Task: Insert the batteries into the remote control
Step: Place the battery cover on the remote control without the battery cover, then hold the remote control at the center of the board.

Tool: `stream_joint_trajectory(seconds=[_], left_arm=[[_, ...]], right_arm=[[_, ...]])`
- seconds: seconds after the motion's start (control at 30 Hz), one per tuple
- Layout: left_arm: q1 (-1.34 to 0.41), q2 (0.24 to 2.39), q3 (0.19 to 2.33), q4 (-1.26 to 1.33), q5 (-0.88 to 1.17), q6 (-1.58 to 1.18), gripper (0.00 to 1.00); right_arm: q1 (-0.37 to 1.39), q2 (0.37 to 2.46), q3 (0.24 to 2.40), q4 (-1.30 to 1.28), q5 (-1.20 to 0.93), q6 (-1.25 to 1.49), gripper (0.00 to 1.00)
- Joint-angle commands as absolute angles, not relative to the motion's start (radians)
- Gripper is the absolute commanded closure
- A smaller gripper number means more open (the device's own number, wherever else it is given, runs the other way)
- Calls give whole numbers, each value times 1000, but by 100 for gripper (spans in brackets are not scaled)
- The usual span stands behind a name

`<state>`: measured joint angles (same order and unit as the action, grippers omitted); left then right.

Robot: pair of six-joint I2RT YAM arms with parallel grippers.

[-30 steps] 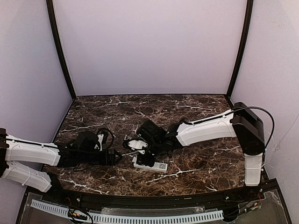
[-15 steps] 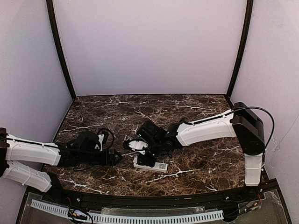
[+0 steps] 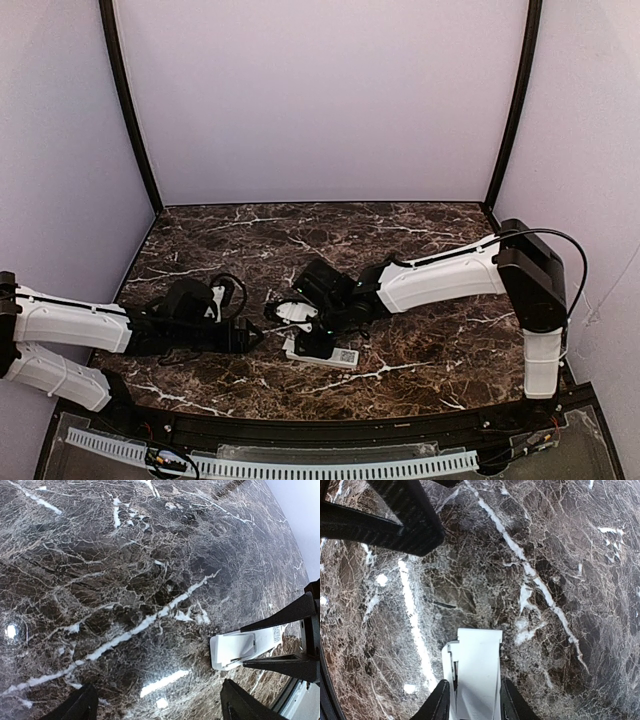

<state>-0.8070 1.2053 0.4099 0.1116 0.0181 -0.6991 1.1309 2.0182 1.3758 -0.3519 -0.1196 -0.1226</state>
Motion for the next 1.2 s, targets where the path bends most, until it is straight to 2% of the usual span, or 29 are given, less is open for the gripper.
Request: stream_joint_trajectory(seconds=[0.0, 0.17, 0.53, 0.87, 1.17], left_arm=[[-801, 1210, 431, 81, 12, -678, 14], [-801, 1223, 438, 95, 22, -670, 14], [-801, 1229, 468, 112, 85, -603, 15], [-788, 1297, 518, 149, 125, -620, 21], [-763, 1393, 505, 288, 227, -671, 33]], right_arm=[[1134, 2023, 1373, -362, -124, -127, 66], [1135, 2009, 1375, -371, -121, -125, 63], [1132, 1904, 1369, -357, -116, -109, 41], [1105, 1841, 1258, -286, -194, -146, 37], [1101, 1872, 1177, -196, -181, -173, 35]])
